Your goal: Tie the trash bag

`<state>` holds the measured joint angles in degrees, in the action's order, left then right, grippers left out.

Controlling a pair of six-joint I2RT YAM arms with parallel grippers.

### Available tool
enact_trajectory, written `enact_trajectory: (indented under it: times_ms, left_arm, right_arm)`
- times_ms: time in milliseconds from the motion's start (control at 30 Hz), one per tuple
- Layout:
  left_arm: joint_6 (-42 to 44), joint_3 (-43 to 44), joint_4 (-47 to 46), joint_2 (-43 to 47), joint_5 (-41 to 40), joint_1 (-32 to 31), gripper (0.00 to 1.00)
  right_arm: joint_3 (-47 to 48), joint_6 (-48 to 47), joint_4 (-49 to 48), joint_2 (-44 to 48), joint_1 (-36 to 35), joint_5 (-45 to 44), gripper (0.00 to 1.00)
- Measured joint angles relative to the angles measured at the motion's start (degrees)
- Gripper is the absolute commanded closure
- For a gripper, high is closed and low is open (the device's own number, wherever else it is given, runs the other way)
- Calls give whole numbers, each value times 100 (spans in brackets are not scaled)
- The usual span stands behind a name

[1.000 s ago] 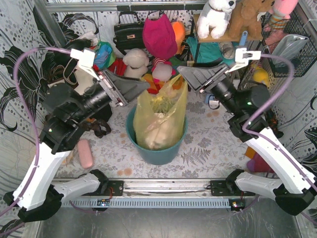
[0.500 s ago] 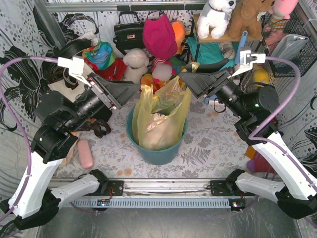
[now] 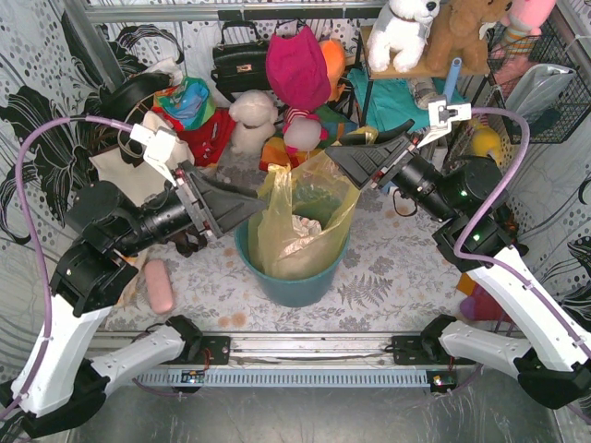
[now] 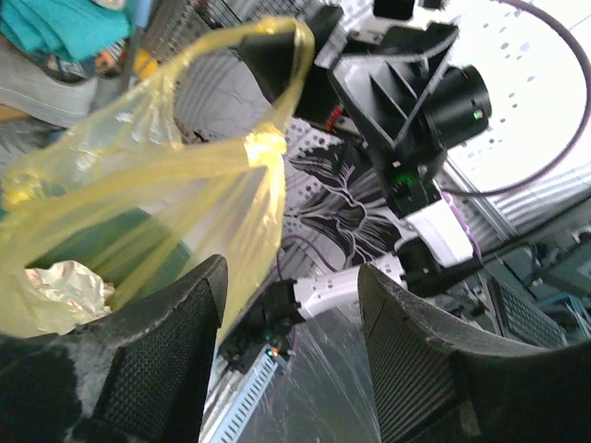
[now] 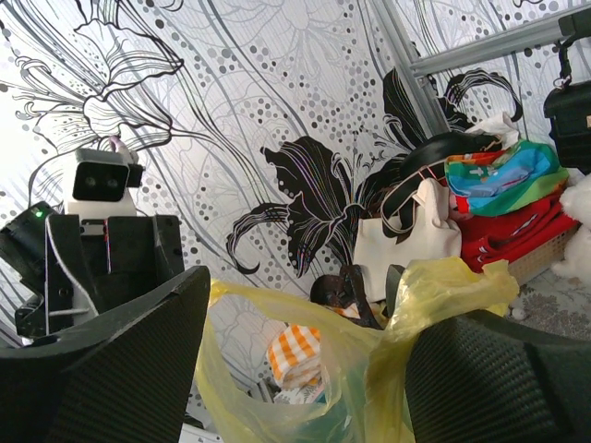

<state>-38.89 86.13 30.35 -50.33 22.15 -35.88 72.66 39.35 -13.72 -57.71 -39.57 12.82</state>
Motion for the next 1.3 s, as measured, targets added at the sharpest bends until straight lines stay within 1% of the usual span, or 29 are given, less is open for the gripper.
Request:
enact_trajectory:
  times_ms: [233,500,600,700,933,967,1000,1067,1100,1133,1167,1200,1233,1267,1300]
  left_arm:
    - [-269,-542,-553,136,866,0,33]
    - [-474,-640,-1346,-767,1342,0,33]
    - [-479,-507,-1403,-1158,1362,0,33]
    - [-433,-199,-1355,-1443,1300,0,33]
    - [-236,503,-1281,-1639,1040,0,33]
    - [-236,555,-1298,-1663,1027,0,35]
    - [-238,590,-1333,-1690,1021,0,45]
    - [-306,592,-1453,-1727,1023,0,71]
    - [-391,579,-1545,-1744,1025,0,82]
    - [-442,555,-1657,-1755,1025,0,94]
    - [-494,546,-1733,-1764,1019,0,100]
    - [-503,568,-1777,-1770,988,0,100]
    - [-494,627,-1755,-1779,944,0,100]
    - [-444,782,-1644,-1810,852,2,100]
    - [-367,988,-1497,-1847,741,7,100]
  right_arm:
    - [0,0,2,33,0,-15,22]
    - [0,2,0,37,0,-15,22]
    - [-7,2,-2,35,0,-13,22]
    - [-7,2,-7,28,0,-11,22]
    - [-35,2,-81,-9,0,-11,23]
    - [-48,2,-92,-13,0,-11,24]
    - [-59,4,-107,-15,0,-13,26]
    - [-79,7,-177,-31,0,-31,31]
    - [-83,9,-221,-39,0,-61,35]
    - [-90,24,-273,-44,0,-109,48]
    - [-90,28,-321,-46,0,-166,64]
    - [-90,22,-374,-46,0,-216,81]
    - [-90,-4,-417,-46,0,-278,92]
    - [-63,-44,-424,-46,0,-332,97]
    - [4,-87,-411,-66,0,-385,99]
